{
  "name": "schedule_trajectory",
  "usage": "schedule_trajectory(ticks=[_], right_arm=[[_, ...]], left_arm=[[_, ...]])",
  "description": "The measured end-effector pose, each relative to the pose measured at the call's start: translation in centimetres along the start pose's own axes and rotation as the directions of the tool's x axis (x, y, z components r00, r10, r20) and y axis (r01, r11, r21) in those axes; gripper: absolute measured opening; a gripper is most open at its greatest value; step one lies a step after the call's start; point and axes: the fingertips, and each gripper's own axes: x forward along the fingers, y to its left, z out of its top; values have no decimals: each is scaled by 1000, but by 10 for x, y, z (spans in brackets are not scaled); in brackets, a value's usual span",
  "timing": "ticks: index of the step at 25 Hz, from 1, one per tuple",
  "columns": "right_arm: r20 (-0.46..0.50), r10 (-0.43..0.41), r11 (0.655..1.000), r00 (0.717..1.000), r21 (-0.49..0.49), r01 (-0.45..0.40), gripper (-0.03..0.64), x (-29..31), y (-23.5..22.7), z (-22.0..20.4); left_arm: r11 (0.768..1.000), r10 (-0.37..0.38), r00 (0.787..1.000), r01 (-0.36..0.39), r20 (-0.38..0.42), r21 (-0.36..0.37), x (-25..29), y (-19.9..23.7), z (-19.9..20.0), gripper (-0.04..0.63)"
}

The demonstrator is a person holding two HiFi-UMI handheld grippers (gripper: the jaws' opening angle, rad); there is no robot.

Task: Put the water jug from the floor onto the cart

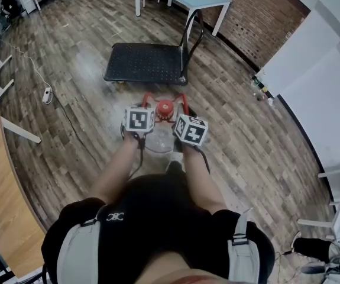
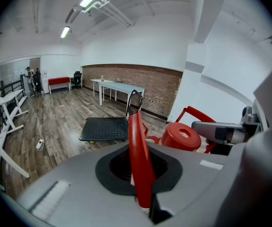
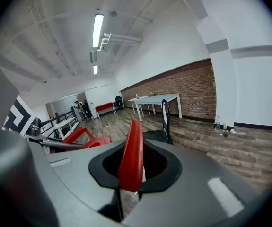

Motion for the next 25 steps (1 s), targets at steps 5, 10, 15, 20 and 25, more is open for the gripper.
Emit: schedule_trajectory(ticks=[5, 10, 15, 20, 25], right_arm=[[-15, 20, 1000, 1000, -9, -20, 61, 18, 7, 1], [-18, 40, 999, 999, -12, -40, 61, 42, 12, 6], [-17, 59, 998, 998, -13, -60, 61, 71, 7, 22], [-24, 67, 998, 997, -8, -67, 61, 104, -2, 40], [-37, 90, 996, 995, -14, -90, 61, 135, -15, 61]], left_arm=[[1000, 16, 1000, -16, -1, -14, 7, 13, 4, 2], [999, 38, 999, -38, 0, -17, 21, 27, 14, 2], [998, 52, 999, -52, 5, -19, 43, 34, 35, 2], [998, 63, 998, -64, -3, -18, 70, 39, 59, 2], [996, 84, 996, -84, -11, -33, 99, 39, 84, 2]])
